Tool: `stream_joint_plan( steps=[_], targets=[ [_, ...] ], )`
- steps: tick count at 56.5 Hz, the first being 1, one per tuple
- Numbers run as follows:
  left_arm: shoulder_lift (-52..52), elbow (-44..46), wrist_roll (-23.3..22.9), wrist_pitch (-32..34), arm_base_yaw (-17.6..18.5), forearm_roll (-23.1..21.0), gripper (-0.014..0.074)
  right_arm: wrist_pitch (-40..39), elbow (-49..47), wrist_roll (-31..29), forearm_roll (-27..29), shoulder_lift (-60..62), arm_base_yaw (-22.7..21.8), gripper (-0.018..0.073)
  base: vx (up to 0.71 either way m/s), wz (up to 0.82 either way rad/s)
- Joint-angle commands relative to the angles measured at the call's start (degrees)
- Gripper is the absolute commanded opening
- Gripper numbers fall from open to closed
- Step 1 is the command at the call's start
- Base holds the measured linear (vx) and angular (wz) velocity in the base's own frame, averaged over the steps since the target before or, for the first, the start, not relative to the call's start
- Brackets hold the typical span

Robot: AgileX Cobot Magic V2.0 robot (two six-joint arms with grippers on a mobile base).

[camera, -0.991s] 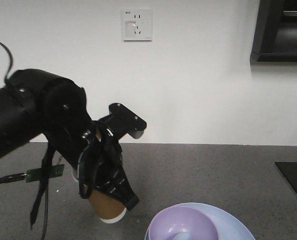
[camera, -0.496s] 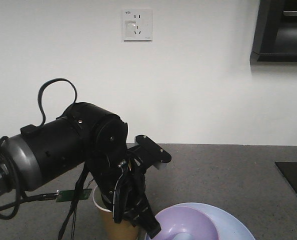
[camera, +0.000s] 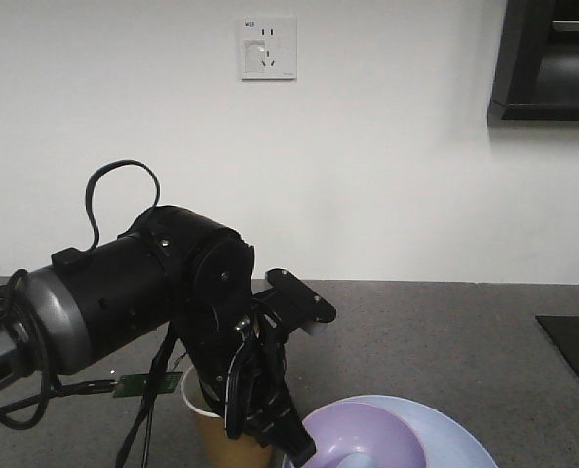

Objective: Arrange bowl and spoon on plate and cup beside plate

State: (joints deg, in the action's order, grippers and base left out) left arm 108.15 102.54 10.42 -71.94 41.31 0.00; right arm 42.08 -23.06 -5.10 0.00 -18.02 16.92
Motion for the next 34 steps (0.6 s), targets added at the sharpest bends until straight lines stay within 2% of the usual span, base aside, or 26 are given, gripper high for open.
stream_joint_plan(
  steps=[1,9,14,34],
  targets=[
    [-2.9,2.0,-0.7,0.5,0.2,0.0,0.0321,-3.9,-1.6,-0.2,0.0,-0.4,-0.1,-0.0008,0.00,0.00],
    [-3.0,2.0,-0.7,0.5,0.2,0.0,0.0463,-3.9,-1.6,-0.2,0.0,-0.4,-0.1,-0.0008,0.00,0.00],
    [-3.1,2.0,-0.6,0.5,0.2,0.0,0.0509,-3.9,-1.6,-0.2,0.0,-0.4,-0.1,-0.0008,0.00,0.00],
    [-7.7,2.0,-0.4,0.5,0.2,0.7,0.0523,-3.9,-1.6,-0.2,0.0,-0.4,-0.1,-0.0008,0.00,0.00]
  ],
)
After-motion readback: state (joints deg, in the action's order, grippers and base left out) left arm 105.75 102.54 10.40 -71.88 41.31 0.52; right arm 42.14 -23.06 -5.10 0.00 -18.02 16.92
